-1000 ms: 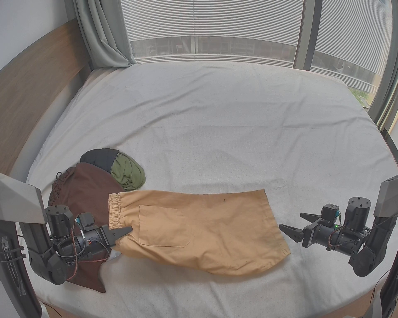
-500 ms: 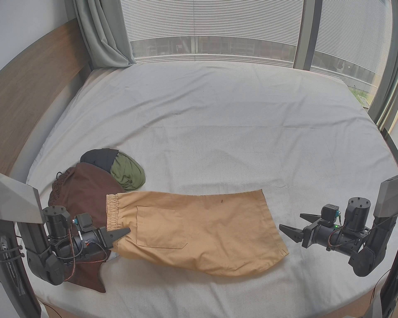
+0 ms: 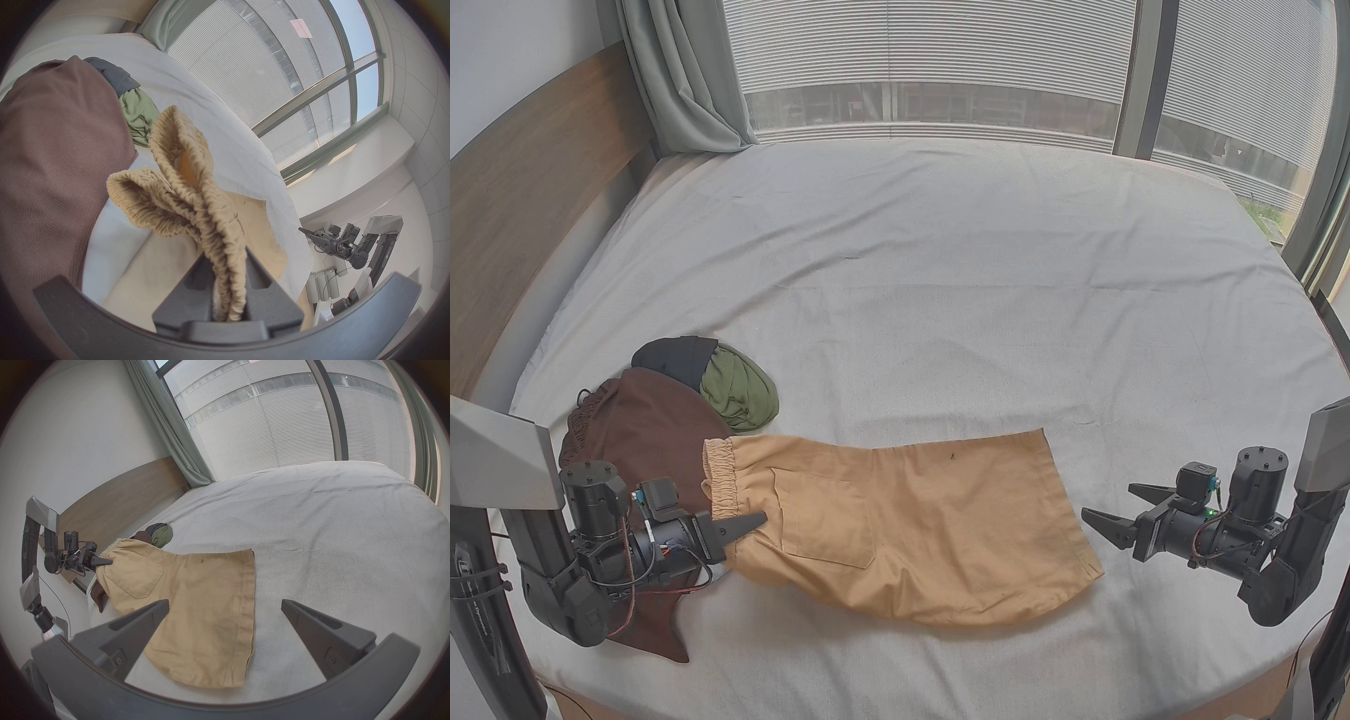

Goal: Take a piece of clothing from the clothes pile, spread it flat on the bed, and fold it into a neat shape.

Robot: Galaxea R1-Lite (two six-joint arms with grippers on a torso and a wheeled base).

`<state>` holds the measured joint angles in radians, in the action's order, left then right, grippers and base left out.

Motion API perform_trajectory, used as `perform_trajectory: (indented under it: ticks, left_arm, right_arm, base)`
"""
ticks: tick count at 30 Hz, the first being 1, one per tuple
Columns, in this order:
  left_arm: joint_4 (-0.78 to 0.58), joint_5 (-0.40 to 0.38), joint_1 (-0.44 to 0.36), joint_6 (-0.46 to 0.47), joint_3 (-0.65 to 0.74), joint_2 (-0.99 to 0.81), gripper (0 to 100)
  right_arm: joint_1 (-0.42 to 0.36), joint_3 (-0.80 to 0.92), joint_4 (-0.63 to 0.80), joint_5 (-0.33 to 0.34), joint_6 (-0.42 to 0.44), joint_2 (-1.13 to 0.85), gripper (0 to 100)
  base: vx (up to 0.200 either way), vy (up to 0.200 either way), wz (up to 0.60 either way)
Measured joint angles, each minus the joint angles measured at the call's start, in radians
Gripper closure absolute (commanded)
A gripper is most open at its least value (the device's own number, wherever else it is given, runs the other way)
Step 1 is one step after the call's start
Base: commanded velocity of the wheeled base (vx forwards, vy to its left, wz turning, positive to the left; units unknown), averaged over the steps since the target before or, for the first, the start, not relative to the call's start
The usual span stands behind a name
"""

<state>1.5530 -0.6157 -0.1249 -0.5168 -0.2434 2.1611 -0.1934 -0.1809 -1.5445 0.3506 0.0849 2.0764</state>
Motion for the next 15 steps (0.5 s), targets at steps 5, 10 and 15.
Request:
perform_trajectory:
  ticks: [5,10,15]
  left_arm:
    - [0.000,0.002,-0.024,-0.001,-0.010,-0.003,100]
    - [0.000,0.001,-0.047,-0.003,-0.026,-0.004,100]
    - [0.000,0.004,-0.085,-0.003,-0.037,-0.002,100]
  right_arm:
    - [0.002,0.000,0.000,0.000,0.000,0.000,0]
    - [0.004,0.000,0.000,0.000,0.001,0.000,0]
    - [0.005,0.000,0.000,0.000,0.001,0.000,0]
  base:
    - [0.000,0.000,0.00]
    - [0.000,0.000,0.00]
    - [0.000,0.000,0.00]
